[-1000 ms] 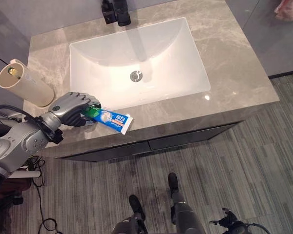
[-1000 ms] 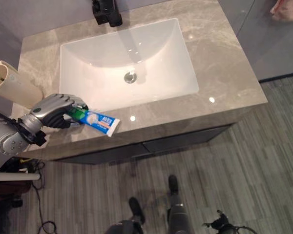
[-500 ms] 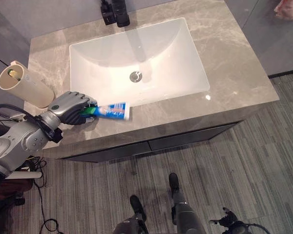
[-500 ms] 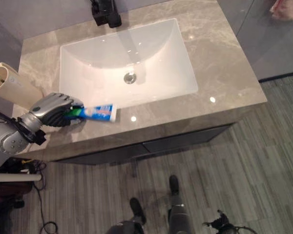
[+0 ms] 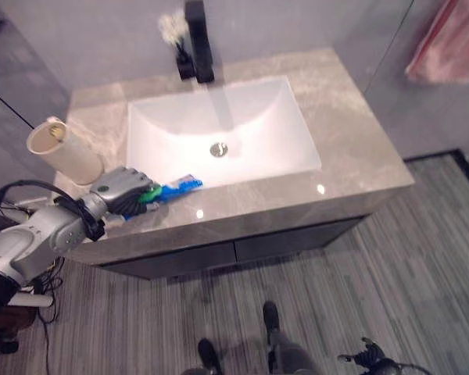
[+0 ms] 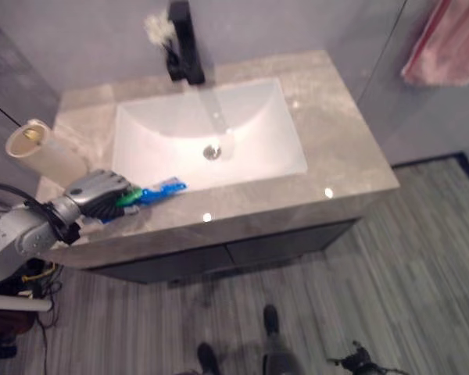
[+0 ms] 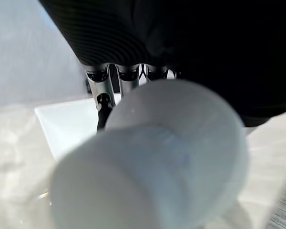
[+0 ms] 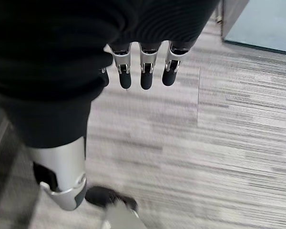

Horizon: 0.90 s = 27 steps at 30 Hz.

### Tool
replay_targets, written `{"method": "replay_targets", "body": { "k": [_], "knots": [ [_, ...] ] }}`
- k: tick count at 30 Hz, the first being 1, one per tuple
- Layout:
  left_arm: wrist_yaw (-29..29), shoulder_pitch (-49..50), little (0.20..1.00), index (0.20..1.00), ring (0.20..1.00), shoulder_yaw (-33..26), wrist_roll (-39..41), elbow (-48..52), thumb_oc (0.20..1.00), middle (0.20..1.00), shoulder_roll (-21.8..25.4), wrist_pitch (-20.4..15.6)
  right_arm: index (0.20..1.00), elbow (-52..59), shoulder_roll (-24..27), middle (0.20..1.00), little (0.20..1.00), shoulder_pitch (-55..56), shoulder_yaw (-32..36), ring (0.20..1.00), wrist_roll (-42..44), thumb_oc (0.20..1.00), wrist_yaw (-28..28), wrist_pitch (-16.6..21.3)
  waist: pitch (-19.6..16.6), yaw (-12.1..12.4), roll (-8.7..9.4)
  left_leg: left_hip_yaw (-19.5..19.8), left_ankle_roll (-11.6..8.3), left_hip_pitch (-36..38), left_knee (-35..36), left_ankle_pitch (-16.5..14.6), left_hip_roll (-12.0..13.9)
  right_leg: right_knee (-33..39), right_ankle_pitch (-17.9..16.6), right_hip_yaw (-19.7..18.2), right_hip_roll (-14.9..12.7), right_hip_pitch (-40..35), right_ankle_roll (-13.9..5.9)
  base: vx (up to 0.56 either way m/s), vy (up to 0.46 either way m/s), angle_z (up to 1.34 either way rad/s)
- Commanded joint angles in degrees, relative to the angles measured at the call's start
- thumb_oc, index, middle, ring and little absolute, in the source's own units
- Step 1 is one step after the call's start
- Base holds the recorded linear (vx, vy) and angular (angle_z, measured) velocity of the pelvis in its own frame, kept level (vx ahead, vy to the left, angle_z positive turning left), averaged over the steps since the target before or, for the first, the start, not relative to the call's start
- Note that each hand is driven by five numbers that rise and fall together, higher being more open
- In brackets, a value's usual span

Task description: Put brush and paste in cup on sink, flatten towel.

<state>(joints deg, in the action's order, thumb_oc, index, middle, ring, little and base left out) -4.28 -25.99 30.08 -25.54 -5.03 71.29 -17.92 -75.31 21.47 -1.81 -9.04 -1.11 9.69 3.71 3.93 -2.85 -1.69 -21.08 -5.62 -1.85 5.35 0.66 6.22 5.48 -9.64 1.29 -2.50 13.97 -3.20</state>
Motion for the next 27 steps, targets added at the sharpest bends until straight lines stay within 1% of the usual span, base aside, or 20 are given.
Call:
{"method": "replay_targets", "body": {
  "k": [1, 6, 7, 8, 9, 10, 11, 12, 13, 14, 15, 16, 19, 20, 21, 22, 23, 24, 25, 27],
  "knots": [
    [-4.67, -0.25, 0.2, 0.2, 0.2, -6.28, -2.0, 4.12, 0.2, 0.2, 2.48, -0.32, 1.0, -1.23, 1.01, 1.0, 1.0, 2.87, 4.17, 1.0, 6.49, 1.0, 0.62, 0.37, -2.62, -0.38, 0.36, 7.25, -2.33, -1.62, -0.35, 3.6, 4.69, -0.48, -1.09, 1.76, -5.24, -4.19, -5.96, 0.02, 0.02, 0.1],
    [-9.52, 0.04, 0.2, 0.2, 0.2, -12.25, -5.8, 7.97, 0.2, 0.2, 4.58, -0.15, 1.0, -0.35, 4.17, 1.0, 1.0, 3.4, 13.55, 1.0, 19.56, 1.0, 1.16, 2.59, -4.95, -0.36, 2.24, 7.3, -2.32, 1.29, -0.35, 2.8, 5.03, -0.48, -0.31, 2.62, -5.14, -7.6, -6.29, -0.01, 0.012, 0.07],
    [-9.47, 0.4, 0.2, 0.2, 0.2, -12.65, -5.84, 8.17, 0.2, 0.2, 4.59, -0.1, 1.0, -0.28, 4.19, 1.0, 1.0, 3.38, 13.53, 1.0, 19.61, 1.0, 1.15, 2.58, -4.91, -0.36, 2.32, 7.26, -2.29, 1.11, -0.35, 3.17, 4.95, -0.48, -0.59, 2.54, -5.21, -7.39, -6.21, -0.03, 0.008, 0.06],
    [-11.04, 0.54, 0.2, 0.2, 0.2, -14.47, -6.94, 9.04, 0.2, 0.2, 5.32, -0.24, 1.0, 0.92, 5.51, 1.0, 1.0, 3.97, 15.95, 1.0, 21.63, 1.0, 1.57, 3.38, -5.34, -0.43, 2.77, 7.39, -2.3, 1.68, -0.35, 2.97, 4.94, -0.48, -0.46, 2.72, -5.18, -8.01, -6.34, -0.03, 0.026, 0.07],
    [-14.65, 0.99, 0.2, 0.2, 0.2, -17.6, -9.36, 9.68, 0.2, 0.2, 6.59, 0.0, 1.0, 4.0, 8.8, 1.0, 1.0, 4.35, 20.27, 1.0, 23.87, 1.0, 4.37, 5.13, -6.31, -0.68, 3.46, 7.41, -2.34, 2.45, -0.35, 2.43, 4.92, -0.48, -0.22, 3.02, -5.37, -8.93, -6.72, -0.02, 0.027, 0.03],
    [-14.73, 1.3, 0.2, 0.2, 0.2, -17.93, -9.48, 9.77, 0.2, 0.2, 6.5, 0.01, 1.0, 4.13, 8.86, 1.0, 1.0, 4.38, 20.31, 1.0, 23.85, 1.0, 4.41, 5.08, -6.24, -0.69, 3.46, 7.41, -2.31, 2.3, -0.35, 2.77, 4.85, -0.48, -0.48, 3.0, -5.42, -8.78, -6.65, -0.04, 0.046, 0.05],
    [-17.4, 1.66, 0.2, 0.2, 0.2, -20.34, -11.22, 9.75, 0.2, 0.2, 6.61, 0.24, 1.0, 9.96, 11.98, 1.0, 1.0, 4.99, 24.17, 1.0, 24.37, 1.0, 7.69, 6.75, -7.0, -1.15, 3.86, 7.45, -2.27, 2.68, -0.35, 2.57, 4.67, -0.48, -0.54, 3.12, -5.64, -9.34, -6.85, -0.05, 0.055, 0.04],
    [-19.25, 1.12, 0.2, 0.2, 0.2, -21.64, -12.61, 9.91, 0.2, 0.2, 6.57, 1.01, 1.0, 16.06, 14.06, 1.0, 1.0, 5.48, 26.05, 1.0, 23.32, 1.0, 10.19, 7.94, -7.33, -1.59, 4.04, 7.41, -2.27, 3.07, -0.35, 2.0, 4.67, -0.48, -0.32, 3.15, -5.72, -9.75, -7.13, -0.05, 0.056, 0.07],
    [-19.35, 1.33, 0.2, 0.2, 0.2, -21.86, -12.75, 9.99, 0.2, 0.2, 6.43, 1.02, 1.0, 16.67, 13.97, 1.0, 1.0, 5.78, 26.29, 1.0, 23.09, 1.0, 10.44, 7.64, -7.26, -1.55, 4.03, 7.43, -2.23, 2.93, -0.35, 2.35, 4.6, -0.48, -0.6, 3.15, -5.78, -9.62, -7.06, -0.04, 0.072, 0.05],
    [-22.31, 1.72, 0.2, 0.2, 0.2, -25.44, -15.49, 10.66, 0.2, 0.2, 5.24, 1.93, 1.0, 32.05, 15.29, 1.0, 1.0, 7.74, 29.47, 1.0, 17.53, 1.0, 14.67, 8.48, -7.93, -2.1, 4.21, 7.48, -1.95, 3.33, -0.35, 2.02, 4.25, -0.52, -0.83, 3.21, -6.14, -9.99, -7.29, -0.02, 0.063, 0.03],
    [-23.09, 1.9, 0.2, 0.2, 0.2, -26.29, -16.05, 10.59, 0.2, 0.2, 4.51, 2.5, 1.0, 36.05, 16.0, 1.0, 1.0, 7.95, 30.43, 1.0, 15.48, 1.0, 16.49, 8.93, -8.28, -2.28, 4.26, 7.54, -1.88, 3.72, -0.35, 1.4, 4.09, -0.54, -0.56, 3.16, -6.19, -10.3, -7.43, -0.05, 0.104, 0.01],
    [-25.16, 1.47, 0.2, 0.2, 0.2, -29.14, -18.15, 10.82, 0.2, 0.2, 2.41, 3.98, 1.0, 47.26, 15.95, 1.0, 1.0, 7.78, 31.49, 1.0, 10.26, 1.0, 18.39, 9.4, -8.92, -2.65, 4.46, 7.35, -1.5, 3.93, -0.35, 1.43, 3.76, -0.53, -1.03, 2.9, -6.52, -10.42, -7.47, -0.03, 0.063, -0.02],
    [-24.98, 0.33, 0.2, 0.2, 0.2, -29.32, -17.78, 11.51, 0.2, 0.2, 1.62, 4.24, 1.0, 49.78, 16.98, 1.0, 1.0, 7.17, 31.55, 1.0, 8.86, 1.0, 19.12, 9.45, -9.13, -2.76, 4.48, 7.37, -1.28, 4.11, -0.35, 1.31, 3.46, -0.52, -1.11, 2.85, -6.76, -10.63, -7.57, -0.03, 0.035, -0.02],
    [-25.79, -2.23, 0.2, 0.2, 0.2, -29.41, -18.41, 11.71, 0.2, 0.2, -0.2, 5.0, 1.0, 59.31, 18.09, 1.0, 1.0, 4.81, 28.55, 1.0, 7.41, 1.0, 15.73, 10.52, -9.37, -2.79, 4.79, 7.06, -1.09, 4.63, -0.35, 1.15, 3.3, -0.55, -1.16, 2.53, -6.88, -10.87, -7.56, -0.04, 0.037, -0.01],
    [-25.96, -3.8, 0.2, 0.2, 0.2, -28.7, -18.63, 11.73, 0.2, 0.2, -0.93, 5.22, 1.0, 62.5, 19.32, 1.0, 1.0, 3.75, 26.3, 1.0, 7.66, 1.0, 13.06, 11.04, -9.63, -2.89, 4.9, 6.96, -1.03, 5.01, -0.35, 0.77, 3.28, -0.64, -0.92, 2.41, -6.86, -11.11, -7.68, -0.07, 0.051, -0.02],
    [-25.84, -7.8, 0.2, 0.2, 0.2, -25.57, -18.34, 11.45, 0.2, 0.2, -2.03, 5.21, 1.0, 65.57, 22.61, 1.0, 1.0, 0.26, 21.14, 1.0, 9.82, 1.0, 7.63, 11.71, -9.95, -2.59, 5.22, 6.73, -0.9, 5.38, -0.35, 0.71, 3.09, -0.61, -0.98, 2.26, -6.9, -11.3, -7.72, -0.06, 0.017, -0.01],
    [-25.88, -8.33, 0.2, 0.2, 0.2, -25.2, -18.34, 11.21, 0.2, 0.2, -1.98, 5.25, 1.0, 65.41, 22.64, 1.0, 1.0, 0.04, 21.16, 1.0, 9.95, 1.0, 7.55, 11.71, -9.84, -2.55, 5.37, 6.7, -0.87, 5.16, -0.35, 1.11, 3.02, -0.55, -1.33, 2.2, -6.95, -11.11, -7.62, -0.05, 0.019, -0.02],
    [-25.49, -8.67, 0.2, 0.2, 0.2, -25.0, -18.59, 14.25, 0.2, 0.2, -3.05, 4.76, 1.0, 67.54, 23.5, 1.0, 1.0, -1.25, 19.74, 1.0, 9.92, 1.0, 6.29, 11.69, -9.96, -1.87, 5.86, 6.86, -0.8, 5.35, -0.35, 0.66, 3.04, -0.58, -0.91, 2.25, -6.91, -11.34, -7.67, -0.06, -0.002, -0.02],
    [-24.8, -9.08, 0.2, 0.2, 0.2, -24.57, -18.25, 14.92, 0.2, 0.2, -3.65, 4.59, 1.0, 68.02, 24.11, 1.0, 1.0, -3.27, 17.56, 1.0, 10.46, 1.0, 5.23, 11.71, -10.11, -1.26, 6.05, 6.89, -0.71, 5.15, -0.35, 1.15, 2.93, -0.53, -1.27, 2.2, -7.01, -11.17, -7.54, -0.03, 0.007, -0.03],
    [-24.73, -12.56, 0.2, 0.2, 0.2, -21.95, -17.06, 12.95, 0.2, 0.2, -5.05, 5.29, 1.0, 69.94, 23.2, 1.0, 1.0, -11.06, 9.79, 1.0, 12.83, 1.0, 3.55, 11.78, -10.44, -0.66, 5.91, 6.72, -0.67, 5.66, -0.35, 0.81, 2.99, -0.59, -0.88, 2.23, -7.01, -11.68, -7.62, -0.02, -0.001, -0.01]
  ]
}}
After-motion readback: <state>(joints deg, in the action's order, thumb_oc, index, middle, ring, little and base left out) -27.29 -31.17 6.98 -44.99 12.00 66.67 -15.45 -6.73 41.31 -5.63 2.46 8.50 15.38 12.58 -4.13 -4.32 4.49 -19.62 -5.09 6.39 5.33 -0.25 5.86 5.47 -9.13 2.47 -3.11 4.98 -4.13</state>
